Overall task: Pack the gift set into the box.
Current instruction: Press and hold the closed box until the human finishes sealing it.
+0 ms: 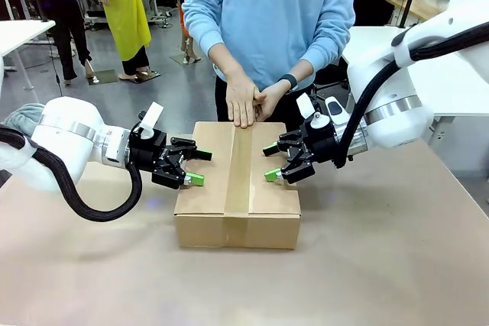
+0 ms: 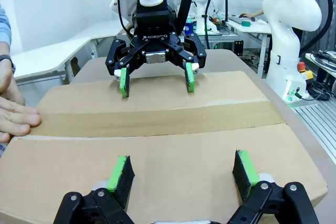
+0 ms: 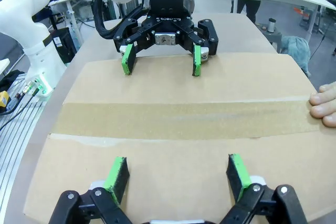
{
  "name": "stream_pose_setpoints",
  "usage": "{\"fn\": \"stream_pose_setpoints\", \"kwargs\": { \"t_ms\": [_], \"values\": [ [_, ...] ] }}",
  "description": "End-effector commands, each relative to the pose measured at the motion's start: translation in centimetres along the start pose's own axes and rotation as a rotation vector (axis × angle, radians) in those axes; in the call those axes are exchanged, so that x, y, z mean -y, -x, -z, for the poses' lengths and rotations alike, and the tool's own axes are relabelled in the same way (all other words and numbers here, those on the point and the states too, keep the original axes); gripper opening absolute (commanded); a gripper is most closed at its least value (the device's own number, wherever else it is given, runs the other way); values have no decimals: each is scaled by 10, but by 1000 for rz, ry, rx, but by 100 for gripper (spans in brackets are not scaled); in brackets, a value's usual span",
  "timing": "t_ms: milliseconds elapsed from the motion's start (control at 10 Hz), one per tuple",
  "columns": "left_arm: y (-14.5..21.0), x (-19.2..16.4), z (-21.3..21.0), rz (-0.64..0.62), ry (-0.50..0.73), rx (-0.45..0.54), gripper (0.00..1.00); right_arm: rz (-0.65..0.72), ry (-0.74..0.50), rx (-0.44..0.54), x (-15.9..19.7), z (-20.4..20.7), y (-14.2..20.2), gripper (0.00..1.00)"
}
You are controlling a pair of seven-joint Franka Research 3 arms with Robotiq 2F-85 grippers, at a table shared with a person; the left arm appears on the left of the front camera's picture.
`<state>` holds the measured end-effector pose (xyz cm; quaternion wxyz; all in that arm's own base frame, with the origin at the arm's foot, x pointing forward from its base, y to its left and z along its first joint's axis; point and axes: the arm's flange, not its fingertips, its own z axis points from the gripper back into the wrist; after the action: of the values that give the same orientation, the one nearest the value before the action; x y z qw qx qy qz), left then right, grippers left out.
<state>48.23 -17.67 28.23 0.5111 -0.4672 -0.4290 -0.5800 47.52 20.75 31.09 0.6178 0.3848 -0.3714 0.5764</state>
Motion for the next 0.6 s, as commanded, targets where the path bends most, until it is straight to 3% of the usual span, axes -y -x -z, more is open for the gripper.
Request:
{"fn": "stream_pose_setpoints", "kwargs": {
  "t_ms": [0, 500],
  "values": [
    [2, 1, 1, 11, -2, -4, 100, -17, 10, 8, -2, 1, 2, 100],
    [2, 1, 1, 11, -2, -4, 100, 0, 0, 0, 0, 0, 0, 100]
  ]
}}
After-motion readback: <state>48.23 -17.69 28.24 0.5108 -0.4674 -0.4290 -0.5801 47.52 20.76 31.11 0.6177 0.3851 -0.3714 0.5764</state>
